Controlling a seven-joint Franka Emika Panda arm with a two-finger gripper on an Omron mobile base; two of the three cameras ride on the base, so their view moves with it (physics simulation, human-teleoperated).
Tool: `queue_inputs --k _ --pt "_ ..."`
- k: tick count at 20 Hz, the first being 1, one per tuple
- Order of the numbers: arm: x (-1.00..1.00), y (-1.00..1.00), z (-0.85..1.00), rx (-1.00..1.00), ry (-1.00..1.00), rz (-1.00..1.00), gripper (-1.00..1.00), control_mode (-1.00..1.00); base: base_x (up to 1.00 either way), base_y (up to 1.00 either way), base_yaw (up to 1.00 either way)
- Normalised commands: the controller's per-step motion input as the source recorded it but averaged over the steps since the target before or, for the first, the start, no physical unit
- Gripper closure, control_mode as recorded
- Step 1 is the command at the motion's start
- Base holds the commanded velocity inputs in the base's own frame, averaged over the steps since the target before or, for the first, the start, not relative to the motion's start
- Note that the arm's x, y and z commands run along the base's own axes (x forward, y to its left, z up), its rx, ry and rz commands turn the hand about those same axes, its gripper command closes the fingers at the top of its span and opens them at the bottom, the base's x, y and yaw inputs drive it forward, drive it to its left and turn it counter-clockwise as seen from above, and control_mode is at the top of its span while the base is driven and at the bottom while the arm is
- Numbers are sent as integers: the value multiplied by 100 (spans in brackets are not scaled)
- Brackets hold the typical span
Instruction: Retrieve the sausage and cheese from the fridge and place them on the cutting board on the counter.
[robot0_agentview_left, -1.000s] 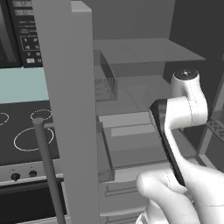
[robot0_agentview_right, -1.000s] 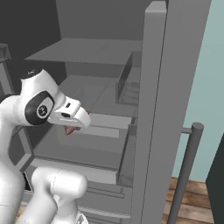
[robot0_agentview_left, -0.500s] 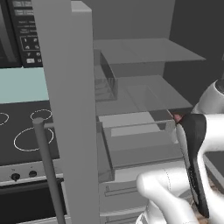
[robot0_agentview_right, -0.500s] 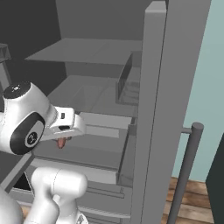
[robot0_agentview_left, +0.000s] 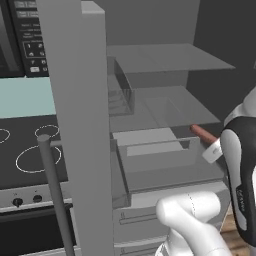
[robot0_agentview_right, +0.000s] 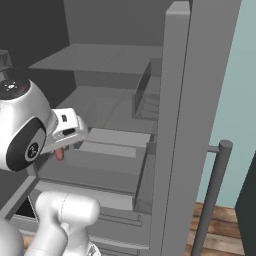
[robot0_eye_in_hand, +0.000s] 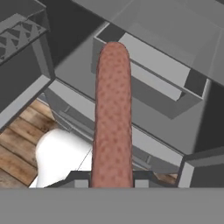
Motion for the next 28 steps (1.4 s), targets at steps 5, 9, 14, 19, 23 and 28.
queue_inputs --k 5,9,14,19,23,28 --pt "2 13 0 0 0 0 100 -100 0 0 0" --pt "0 -1 0 0 0 -3 100 -100 0 0 0" --pt "0 -7 0 0 0 -3 100 -100 0 0 0" --pt "0 -1 0 0 0 0 100 -100 0 0 0" --pt "0 0 0 0 0 0 100 100 -61 -4 -1" --pt "0 0 0 0 0 0 100 100 -100 -13 -1"
